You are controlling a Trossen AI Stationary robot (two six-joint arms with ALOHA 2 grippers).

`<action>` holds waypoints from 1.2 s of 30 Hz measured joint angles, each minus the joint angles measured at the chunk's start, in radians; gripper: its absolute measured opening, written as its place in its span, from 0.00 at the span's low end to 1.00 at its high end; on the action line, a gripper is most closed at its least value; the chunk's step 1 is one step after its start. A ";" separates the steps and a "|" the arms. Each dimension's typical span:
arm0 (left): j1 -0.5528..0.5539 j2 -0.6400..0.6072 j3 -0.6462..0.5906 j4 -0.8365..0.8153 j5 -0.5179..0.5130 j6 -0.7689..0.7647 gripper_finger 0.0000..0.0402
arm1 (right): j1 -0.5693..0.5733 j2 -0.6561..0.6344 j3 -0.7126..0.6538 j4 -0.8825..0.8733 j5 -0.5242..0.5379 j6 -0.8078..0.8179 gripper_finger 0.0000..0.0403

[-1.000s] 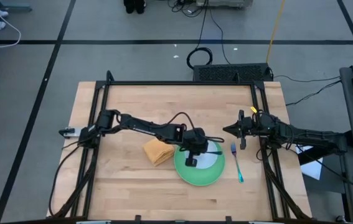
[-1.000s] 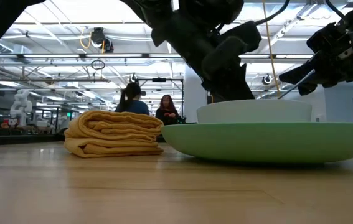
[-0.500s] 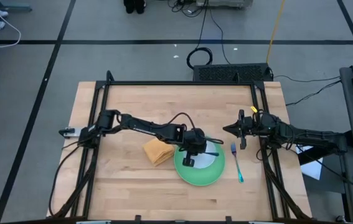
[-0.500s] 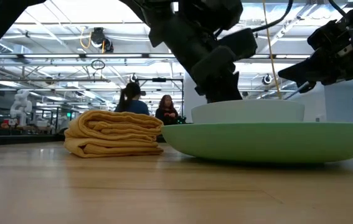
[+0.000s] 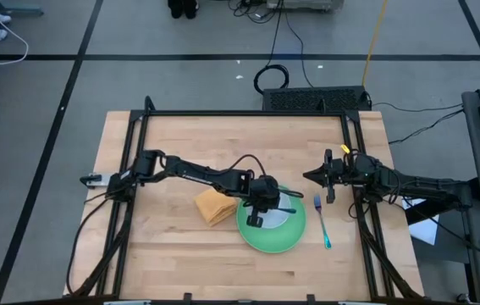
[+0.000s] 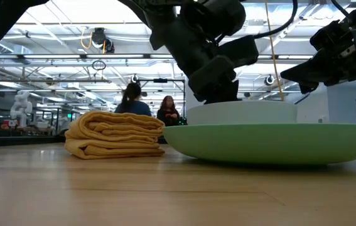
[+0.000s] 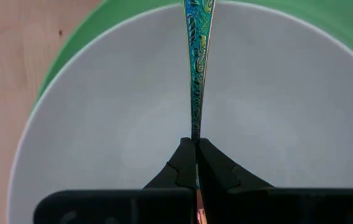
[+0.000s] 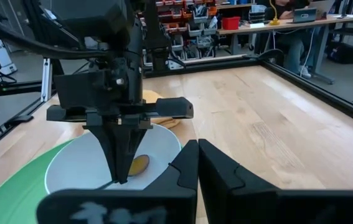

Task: Set table place
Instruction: Put the purple spoon into the white bowl

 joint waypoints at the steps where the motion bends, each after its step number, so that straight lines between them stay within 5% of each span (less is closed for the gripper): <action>1: 0.000 0.000 0.000 0.000 0.000 0.000 0.00 | 0.000 0.000 0.000 0.000 0.000 0.000 0.00; 28: 0.000 0.000 0.000 -0.035 0.052 0.041 0.00 | 0.000 0.000 0.000 0.000 0.000 0.000 0.00; 36: 0.000 0.000 0.000 -0.037 0.053 0.056 0.10 | 0.000 0.000 0.000 0.000 0.000 0.000 0.00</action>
